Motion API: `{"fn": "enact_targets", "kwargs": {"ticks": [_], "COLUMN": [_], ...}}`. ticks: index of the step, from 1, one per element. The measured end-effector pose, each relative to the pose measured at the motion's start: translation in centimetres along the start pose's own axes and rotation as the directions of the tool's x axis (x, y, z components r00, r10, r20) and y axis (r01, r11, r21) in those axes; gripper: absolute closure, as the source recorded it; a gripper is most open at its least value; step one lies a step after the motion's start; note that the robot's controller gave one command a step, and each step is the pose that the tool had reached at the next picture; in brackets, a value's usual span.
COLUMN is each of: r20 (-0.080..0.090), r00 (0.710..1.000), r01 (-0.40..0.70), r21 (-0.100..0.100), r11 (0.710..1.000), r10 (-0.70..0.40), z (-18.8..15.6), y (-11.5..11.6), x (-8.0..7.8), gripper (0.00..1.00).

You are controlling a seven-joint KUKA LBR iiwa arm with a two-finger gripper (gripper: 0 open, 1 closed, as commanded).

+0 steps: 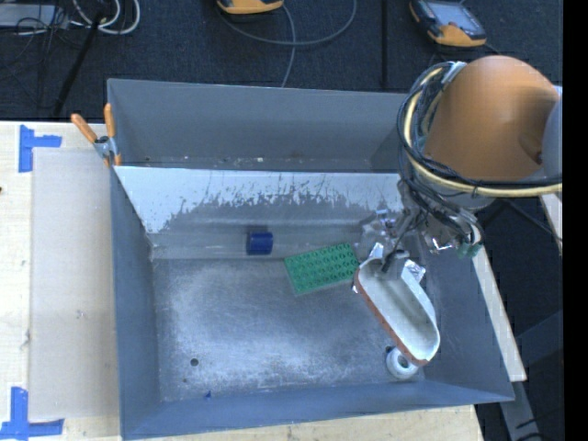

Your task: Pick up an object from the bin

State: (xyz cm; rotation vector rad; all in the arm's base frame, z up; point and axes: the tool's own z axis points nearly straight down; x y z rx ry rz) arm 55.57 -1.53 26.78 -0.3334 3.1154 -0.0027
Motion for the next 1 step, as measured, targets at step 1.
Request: {"fn": "enact_targets", "kwargs": {"ticks": [1], "r20": [-0.006], "r00": [0.997], "r01": [-0.071], "r21": [-0.002], "r11": [0.997], "r10": [0.071], "z": [-2.27], "y": [0.49], "x": [1.7], "gripper": [1.0]}}
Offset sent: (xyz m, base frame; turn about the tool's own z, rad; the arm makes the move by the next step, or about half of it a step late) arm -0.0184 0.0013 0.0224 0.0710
